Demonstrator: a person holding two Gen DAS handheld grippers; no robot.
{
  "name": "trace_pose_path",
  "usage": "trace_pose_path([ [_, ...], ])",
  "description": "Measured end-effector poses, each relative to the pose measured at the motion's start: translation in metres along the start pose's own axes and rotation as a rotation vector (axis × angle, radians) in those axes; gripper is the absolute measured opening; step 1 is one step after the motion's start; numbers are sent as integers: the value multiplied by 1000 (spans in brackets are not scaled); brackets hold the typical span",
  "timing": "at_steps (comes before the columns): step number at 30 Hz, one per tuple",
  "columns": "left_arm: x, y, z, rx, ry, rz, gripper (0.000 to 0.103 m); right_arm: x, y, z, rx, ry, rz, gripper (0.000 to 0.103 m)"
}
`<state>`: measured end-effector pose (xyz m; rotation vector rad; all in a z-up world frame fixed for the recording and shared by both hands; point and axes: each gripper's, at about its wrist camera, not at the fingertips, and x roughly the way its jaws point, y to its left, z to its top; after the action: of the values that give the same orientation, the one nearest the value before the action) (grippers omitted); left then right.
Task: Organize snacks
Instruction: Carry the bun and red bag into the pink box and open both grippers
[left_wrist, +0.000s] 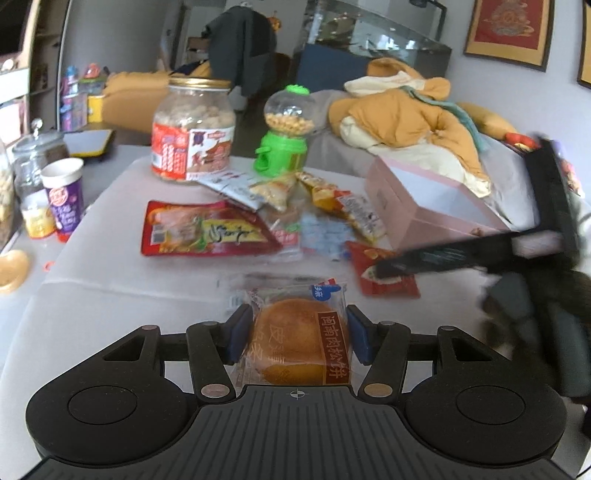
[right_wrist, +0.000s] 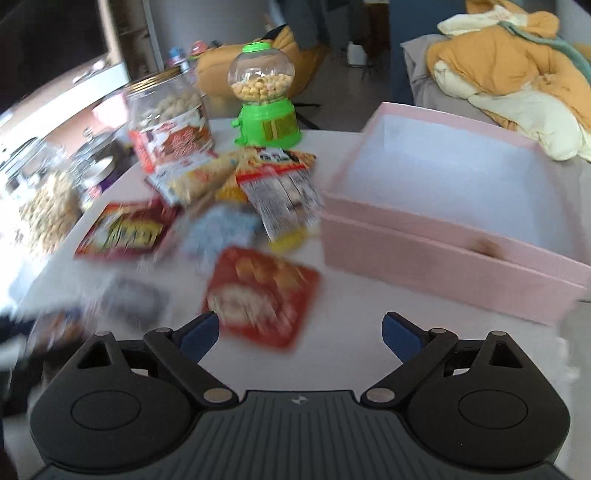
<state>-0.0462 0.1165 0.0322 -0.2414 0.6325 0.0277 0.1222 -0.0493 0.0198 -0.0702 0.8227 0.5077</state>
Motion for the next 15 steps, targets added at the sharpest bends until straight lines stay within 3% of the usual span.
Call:
trace_pose_path([
  [4, -3, 3, -6, -4, 7, -21, 61, 31, 26, 7, -35, 20, -45, 91],
  [6, -3, 4, -7, -12, 11, -39, 61, 30, 31, 5, -101, 7, -49, 78],
  [10, 0, -12, -1, 15, 15, -115, 61, 1, 17, -12, -189, 59, -9, 72],
  [15, 3, -59, 44, 100, -19, -262, 61, -50, -31, -33, -172, 46, -79, 72],
])
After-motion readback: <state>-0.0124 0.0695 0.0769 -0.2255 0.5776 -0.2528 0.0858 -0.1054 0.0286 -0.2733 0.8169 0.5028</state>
